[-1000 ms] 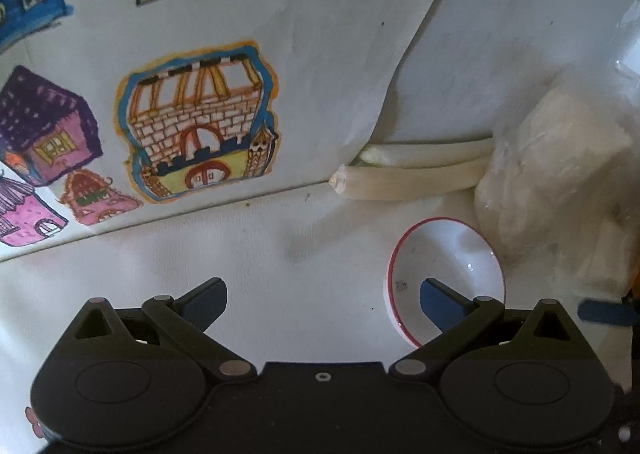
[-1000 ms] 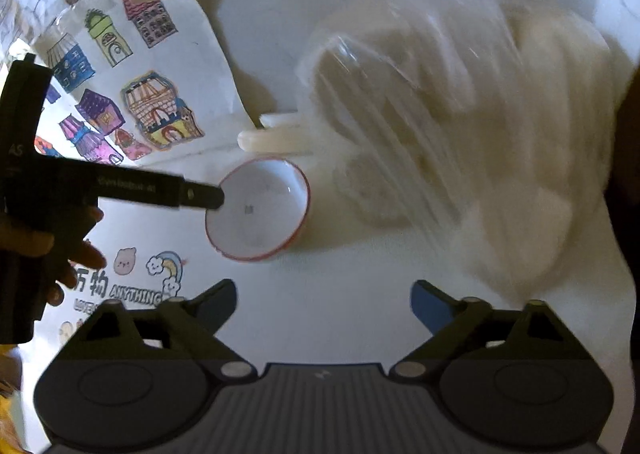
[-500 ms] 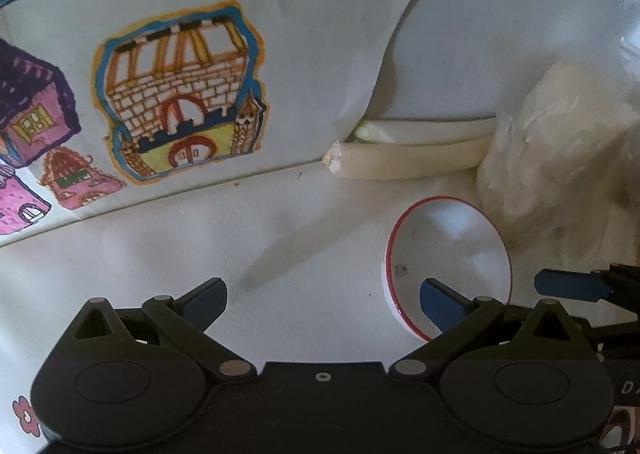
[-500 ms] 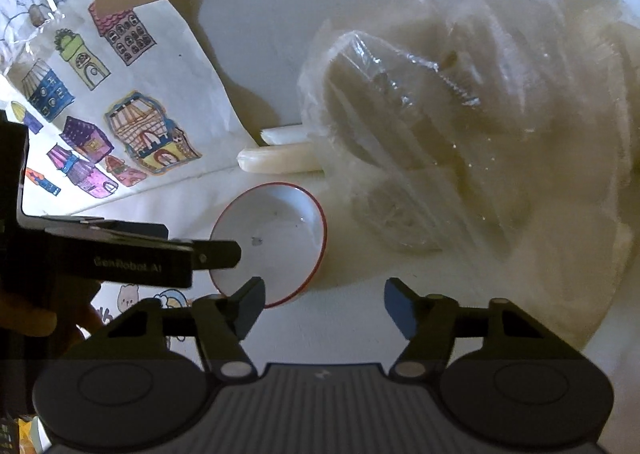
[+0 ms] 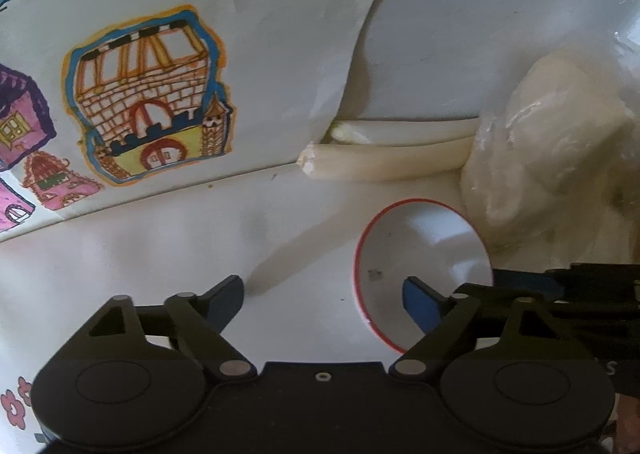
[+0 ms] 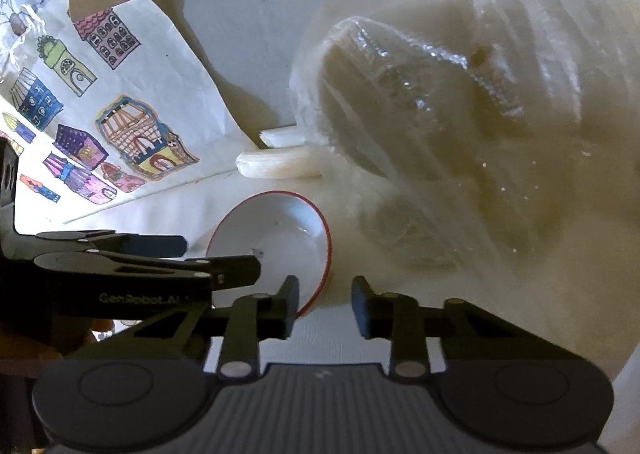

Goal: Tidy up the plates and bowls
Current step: 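Close both grippers on the rim of the red-rimmed white bowl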

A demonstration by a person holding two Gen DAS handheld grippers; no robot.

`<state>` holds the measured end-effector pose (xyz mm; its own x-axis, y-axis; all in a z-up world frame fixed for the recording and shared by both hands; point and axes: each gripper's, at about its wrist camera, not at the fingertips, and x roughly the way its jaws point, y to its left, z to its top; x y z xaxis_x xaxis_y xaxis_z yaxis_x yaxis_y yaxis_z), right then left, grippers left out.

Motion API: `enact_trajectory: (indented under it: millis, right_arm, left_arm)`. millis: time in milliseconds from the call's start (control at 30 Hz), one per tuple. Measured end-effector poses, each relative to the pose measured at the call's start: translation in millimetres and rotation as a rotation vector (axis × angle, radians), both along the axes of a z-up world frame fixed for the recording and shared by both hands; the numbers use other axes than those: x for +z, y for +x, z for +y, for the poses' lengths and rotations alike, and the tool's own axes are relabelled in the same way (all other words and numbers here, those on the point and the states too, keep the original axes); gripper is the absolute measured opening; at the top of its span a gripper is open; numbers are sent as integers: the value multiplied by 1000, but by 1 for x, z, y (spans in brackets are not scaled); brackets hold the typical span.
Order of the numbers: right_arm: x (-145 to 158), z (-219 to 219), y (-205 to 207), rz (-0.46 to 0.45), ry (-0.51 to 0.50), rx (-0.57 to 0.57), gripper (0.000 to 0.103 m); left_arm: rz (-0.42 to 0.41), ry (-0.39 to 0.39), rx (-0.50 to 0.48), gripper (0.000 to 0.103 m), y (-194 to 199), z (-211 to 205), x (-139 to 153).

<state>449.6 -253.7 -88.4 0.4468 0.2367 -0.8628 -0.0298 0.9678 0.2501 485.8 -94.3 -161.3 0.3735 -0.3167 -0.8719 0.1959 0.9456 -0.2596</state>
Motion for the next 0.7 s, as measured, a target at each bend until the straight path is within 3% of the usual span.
enact_trajectory:
  millis: [133, 467, 700]
  right_arm:
    - [0, -1, 0, 2, 26, 3, 19]
    - [1, -6, -1, 15, 57, -4, 18]
    - [4, -14, -16, 25, 85, -20, 17]
  left_arm:
    - [9, -62, 5, 78, 0, 3, 3]
    - [20, -139, -3, 26, -7, 1, 4]
    - [15, -139, -30, 27, -22, -12, 9]
